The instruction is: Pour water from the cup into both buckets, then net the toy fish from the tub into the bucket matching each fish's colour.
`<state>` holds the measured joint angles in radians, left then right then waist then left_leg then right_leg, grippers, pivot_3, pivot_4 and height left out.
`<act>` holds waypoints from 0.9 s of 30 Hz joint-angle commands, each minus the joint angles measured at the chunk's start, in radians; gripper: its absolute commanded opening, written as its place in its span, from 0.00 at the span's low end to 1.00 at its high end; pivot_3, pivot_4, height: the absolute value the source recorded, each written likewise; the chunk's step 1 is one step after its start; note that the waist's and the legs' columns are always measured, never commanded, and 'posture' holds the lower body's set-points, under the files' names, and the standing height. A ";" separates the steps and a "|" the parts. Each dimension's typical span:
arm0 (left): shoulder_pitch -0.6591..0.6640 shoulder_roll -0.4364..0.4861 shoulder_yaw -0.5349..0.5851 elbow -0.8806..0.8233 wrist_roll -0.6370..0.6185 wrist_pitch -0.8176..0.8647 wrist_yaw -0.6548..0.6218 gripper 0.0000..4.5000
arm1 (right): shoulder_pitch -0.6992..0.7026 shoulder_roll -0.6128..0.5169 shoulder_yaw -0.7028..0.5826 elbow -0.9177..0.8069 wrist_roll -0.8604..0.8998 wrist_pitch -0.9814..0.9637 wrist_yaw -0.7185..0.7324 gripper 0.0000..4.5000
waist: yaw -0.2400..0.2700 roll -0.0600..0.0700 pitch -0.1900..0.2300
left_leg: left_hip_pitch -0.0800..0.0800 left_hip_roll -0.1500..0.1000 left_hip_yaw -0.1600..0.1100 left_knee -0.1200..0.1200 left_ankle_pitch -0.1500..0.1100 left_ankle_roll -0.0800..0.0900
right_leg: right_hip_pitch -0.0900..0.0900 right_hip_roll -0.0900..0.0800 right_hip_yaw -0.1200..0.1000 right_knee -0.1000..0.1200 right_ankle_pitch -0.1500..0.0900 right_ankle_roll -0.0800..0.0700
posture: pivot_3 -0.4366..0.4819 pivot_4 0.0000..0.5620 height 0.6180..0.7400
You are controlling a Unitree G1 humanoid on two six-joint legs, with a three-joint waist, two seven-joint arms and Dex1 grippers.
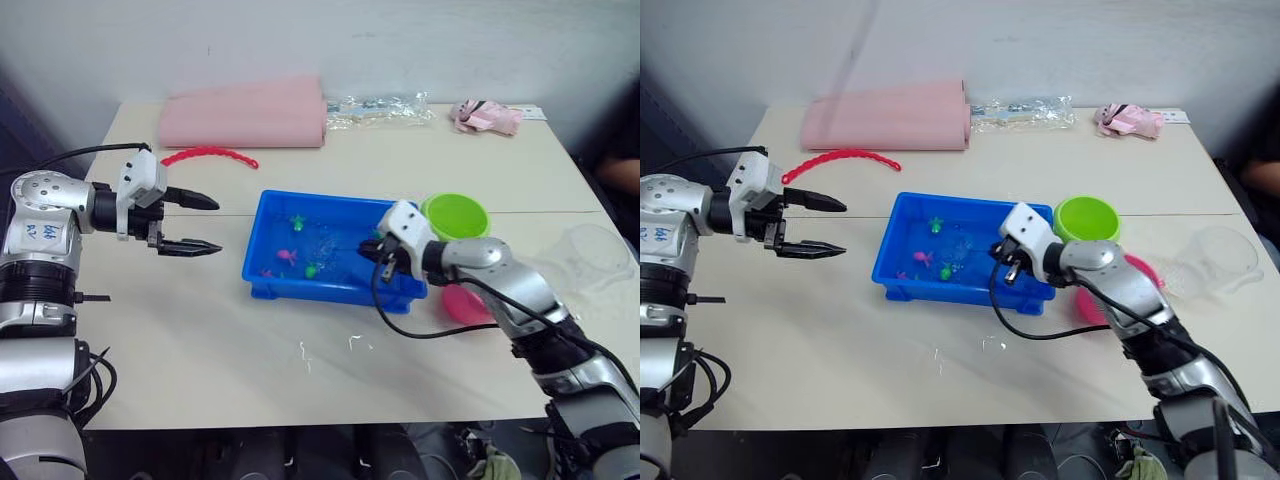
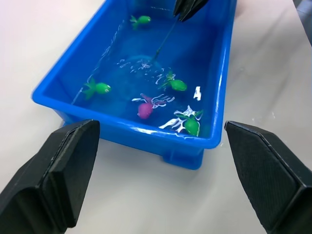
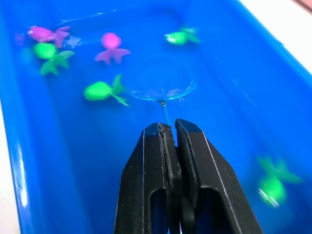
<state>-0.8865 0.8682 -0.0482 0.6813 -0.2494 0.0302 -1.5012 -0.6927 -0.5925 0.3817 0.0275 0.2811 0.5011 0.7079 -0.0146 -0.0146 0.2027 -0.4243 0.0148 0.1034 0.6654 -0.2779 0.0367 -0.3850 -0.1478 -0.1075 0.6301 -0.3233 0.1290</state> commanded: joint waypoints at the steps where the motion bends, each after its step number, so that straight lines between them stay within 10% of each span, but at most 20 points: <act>1: 0.035 0.009 0.027 -0.071 -0.025 0.031 -0.033 0.99 | -0.030 0.035 -0.011 0.023 -0.044 -0.040 0.036 0.00 | -0.006 0.000 0.000 | 0.000 0.000 0.000 0.000 0.000 0.000 | 0.000 0.000 0.000 0.000 0.000 0.000 | 0.48 0.27 1.00; 27: 0.023 -0.008 -0.012 -0.217 -0.021 0.130 -0.051 0.99 | 0.155 0.094 -0.322 -0.169 0.167 0.049 0.175 0.00 | -0.010 0.000 0.000 | 0.000 0.000 0.004 0.001 0.001 -0.001 | -0.005 -0.001 0.000 0.007 0.000 0.000 | 0.48 0.27 1.00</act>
<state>-0.8514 0.8562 -0.0565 0.4827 -0.2703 0.1665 -1.5006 -0.5438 -0.4760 0.1138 -0.0733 0.4067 0.5686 0.8538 -0.0245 -0.0147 0.2026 -0.4244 0.0146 0.1073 0.6660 -0.2774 0.0359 -0.3903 -0.1488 -0.1071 0.6373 -0.3234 0.1288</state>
